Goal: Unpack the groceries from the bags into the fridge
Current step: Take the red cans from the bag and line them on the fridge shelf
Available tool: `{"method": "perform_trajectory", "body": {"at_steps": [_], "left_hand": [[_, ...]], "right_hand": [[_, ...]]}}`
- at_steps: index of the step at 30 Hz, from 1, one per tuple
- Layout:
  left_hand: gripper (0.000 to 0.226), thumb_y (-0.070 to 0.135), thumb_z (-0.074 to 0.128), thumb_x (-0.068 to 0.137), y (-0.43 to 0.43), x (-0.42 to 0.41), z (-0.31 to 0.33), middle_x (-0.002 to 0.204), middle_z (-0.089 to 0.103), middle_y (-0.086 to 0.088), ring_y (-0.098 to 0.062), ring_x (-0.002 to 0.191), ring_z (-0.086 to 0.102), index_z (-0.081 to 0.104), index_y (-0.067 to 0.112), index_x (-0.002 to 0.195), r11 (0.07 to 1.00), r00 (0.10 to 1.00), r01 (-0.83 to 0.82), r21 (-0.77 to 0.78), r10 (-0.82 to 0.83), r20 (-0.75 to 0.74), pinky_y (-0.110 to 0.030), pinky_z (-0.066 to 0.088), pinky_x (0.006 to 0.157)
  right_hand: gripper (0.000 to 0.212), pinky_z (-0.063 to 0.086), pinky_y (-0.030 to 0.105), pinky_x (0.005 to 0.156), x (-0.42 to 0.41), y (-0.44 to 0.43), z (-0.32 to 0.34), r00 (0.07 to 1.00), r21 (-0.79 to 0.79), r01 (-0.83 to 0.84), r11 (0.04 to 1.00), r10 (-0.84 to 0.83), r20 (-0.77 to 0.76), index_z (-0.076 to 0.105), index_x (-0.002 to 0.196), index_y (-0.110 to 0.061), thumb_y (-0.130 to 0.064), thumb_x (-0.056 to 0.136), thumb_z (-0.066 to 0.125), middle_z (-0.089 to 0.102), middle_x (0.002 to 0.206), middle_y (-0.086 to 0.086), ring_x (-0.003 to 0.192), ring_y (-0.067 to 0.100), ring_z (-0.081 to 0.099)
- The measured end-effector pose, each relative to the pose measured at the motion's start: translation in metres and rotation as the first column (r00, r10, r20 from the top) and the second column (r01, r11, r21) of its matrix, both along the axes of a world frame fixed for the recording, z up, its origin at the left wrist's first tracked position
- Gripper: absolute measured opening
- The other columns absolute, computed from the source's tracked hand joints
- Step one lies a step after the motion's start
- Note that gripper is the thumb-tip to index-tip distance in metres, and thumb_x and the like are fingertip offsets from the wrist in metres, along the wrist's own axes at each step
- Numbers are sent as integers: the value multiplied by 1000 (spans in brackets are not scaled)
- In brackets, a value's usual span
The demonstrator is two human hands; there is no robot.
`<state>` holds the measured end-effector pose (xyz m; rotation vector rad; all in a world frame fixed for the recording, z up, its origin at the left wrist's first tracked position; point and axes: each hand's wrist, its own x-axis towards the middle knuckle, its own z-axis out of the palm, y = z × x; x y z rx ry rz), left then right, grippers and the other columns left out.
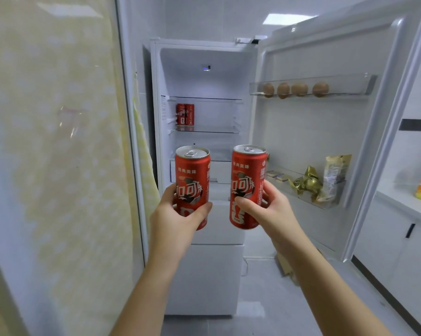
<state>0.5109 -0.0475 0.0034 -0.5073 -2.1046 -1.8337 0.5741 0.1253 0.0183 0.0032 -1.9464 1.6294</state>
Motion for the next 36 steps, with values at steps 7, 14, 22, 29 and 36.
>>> {"method": "perform_trajectory", "body": {"at_steps": [7, 14, 22, 29, 36], "left_hand": [[64, 39, 82, 72, 22, -56, 20, 107, 64, 13, -8, 95, 63, 53, 26, 127, 1000, 999, -18, -13, 17, -50, -11, 45, 73], [66, 39, 81, 74, 48, -150, 27, 110, 59, 14, -6, 97, 57, 51, 25, 131, 1000, 997, -14, -25, 12, -81, -6, 39, 72], [62, 38, 80, 74, 72, -283, 37, 113, 65, 9, -12, 101, 63, 53, 24, 128, 1000, 998, -1, -20, 0, -63, -26, 51, 86], [52, 36, 81, 74, 92, -372, 37, 103, 63, 19, -1, 94, 62, 52, 34, 118, 998, 998, 58, -22, -59, -33, -17, 48, 78], [50, 36, 80, 76, 127, -435, 37, 95, 56, 26, 4, 88, 58, 48, 37, 115, 998, 998, 55, -36, -55, -16, -9, 41, 69]], "right_hand": [[39, 53, 28, 81, -56, 23, 14, 999, -16, -29, 999, 29, -15, 64, 110, -30, -9, 80, 76, 74, 100, -7, 94, 9, 70], [39, 54, 29, 83, -149, 42, 21, 999, 12, -11, 1000, 11, -32, 63, 112, -28, -12, 79, 77, 74, 101, -7, 95, 8, 69], [38, 55, 29, 84, -277, 68, 32, 998, 24, 46, 999, -45, -40, 63, 111, -30, -14, 80, 78, 74, 101, -9, 95, 6, 69], [36, 53, 20, 74, -364, 93, 29, 995, -35, 87, 996, -89, -45, 63, 109, -32, -15, 81, 76, 73, 99, -11, 94, 5, 69], [44, 54, 37, 90, -441, 121, 27, 991, -37, 127, 991, -128, -36, 61, 119, -29, -24, 79, 78, 71, 108, -10, 103, 11, 66]]}}
